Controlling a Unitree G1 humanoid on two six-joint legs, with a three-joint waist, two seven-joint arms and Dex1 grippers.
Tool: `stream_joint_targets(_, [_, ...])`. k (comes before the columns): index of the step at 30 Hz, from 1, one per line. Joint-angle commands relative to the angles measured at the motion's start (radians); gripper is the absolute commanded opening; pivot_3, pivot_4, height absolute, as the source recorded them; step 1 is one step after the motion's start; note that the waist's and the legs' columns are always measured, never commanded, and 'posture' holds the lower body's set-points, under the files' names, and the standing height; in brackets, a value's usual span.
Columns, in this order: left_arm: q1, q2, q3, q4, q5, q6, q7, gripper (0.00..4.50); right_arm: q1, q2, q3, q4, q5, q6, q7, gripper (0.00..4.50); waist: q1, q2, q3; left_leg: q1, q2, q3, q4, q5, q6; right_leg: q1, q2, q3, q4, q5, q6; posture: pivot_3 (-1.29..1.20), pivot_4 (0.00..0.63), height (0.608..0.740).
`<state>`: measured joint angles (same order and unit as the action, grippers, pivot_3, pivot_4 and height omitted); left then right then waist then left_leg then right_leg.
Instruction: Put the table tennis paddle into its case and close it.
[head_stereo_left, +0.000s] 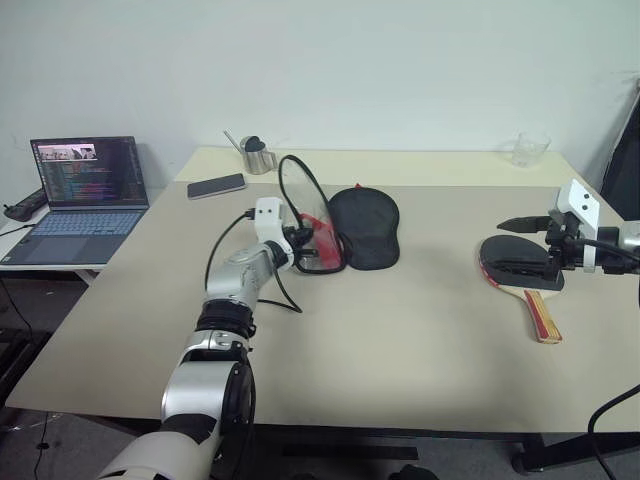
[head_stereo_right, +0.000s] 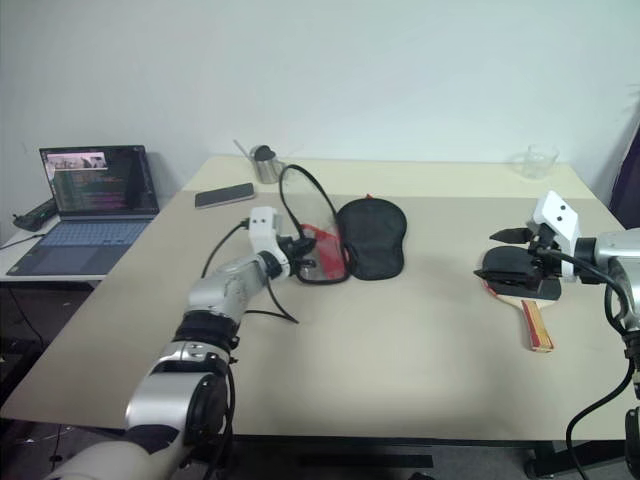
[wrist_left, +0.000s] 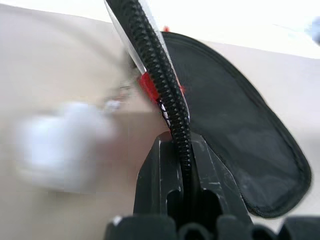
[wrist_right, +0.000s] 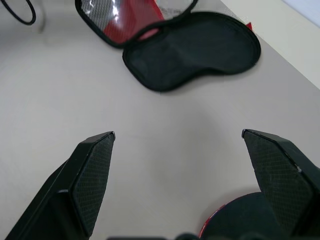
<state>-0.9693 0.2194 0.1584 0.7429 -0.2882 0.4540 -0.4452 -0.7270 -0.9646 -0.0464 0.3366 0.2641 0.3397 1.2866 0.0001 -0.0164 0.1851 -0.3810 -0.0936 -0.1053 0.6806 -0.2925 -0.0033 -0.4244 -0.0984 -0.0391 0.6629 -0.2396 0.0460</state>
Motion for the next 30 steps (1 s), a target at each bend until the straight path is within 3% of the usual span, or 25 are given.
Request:
stream_joint_targets(1, [-0.015, -0.013, -0.018, -0.056, -0.006, 0.027, -0.02, 0.02, -0.016, -0.003, -0.014, -0.015, 0.005, -0.01, 0.001, 4.5, 0.0, 0.0, 0.0, 0.0, 0.0, 0.0, 0.0, 0.0, 0.0, 0.0, 0.0, 0.0, 0.0, 0.0, 0.0, 0.0, 0.15, 0.74])
stream_joint_targets(7, [0.007, -0.029, -0.019, -0.085, -0.005, 0.043, 0.001, 0.02, -0.009, 0.003, -0.015, -0.022, 0.007, -0.008, -0.005, 4.5, 0.001, 0.0, 0.0, 0.0, 0.0, 0.0, 0.0, 0.0, 0.0, 0.0, 0.0, 0.0, 0.0, 0.0, 0.0, 0.0, 0.15, 0.74])
stream_joint_targets(20, [0.112, 0.035, -0.07, -0.314, -0.064, 0.191, -0.2, 0.02, -0.009, 0.01, -0.013, -0.02, 0.004, -0.008, -0.006, 4.5, -0.002, 0.0, 0.0, 0.0, 0.0, 0.0, 0.0, 0.0, 0.0, 0.0, 0.0, 0.0, 0.0, 0.0, 0.0, 0.0, 0.15, 0.74])
stream_joint_targets(30, [0.085, 0.128, -0.078, -0.175, 0.009, 0.137, -0.175, 0.02, -0.017, 0.013, -0.009, -0.012, -0.002, -0.01, -0.001, 4.5, -0.002, 0.0, 0.0, 0.001, 0.0, 0.0, 0.0, 0.0, 0.0, 0.0, 0.0, 0.001, 0.0, 0.0, 0.0, 0.0, 0.15, 0.74])
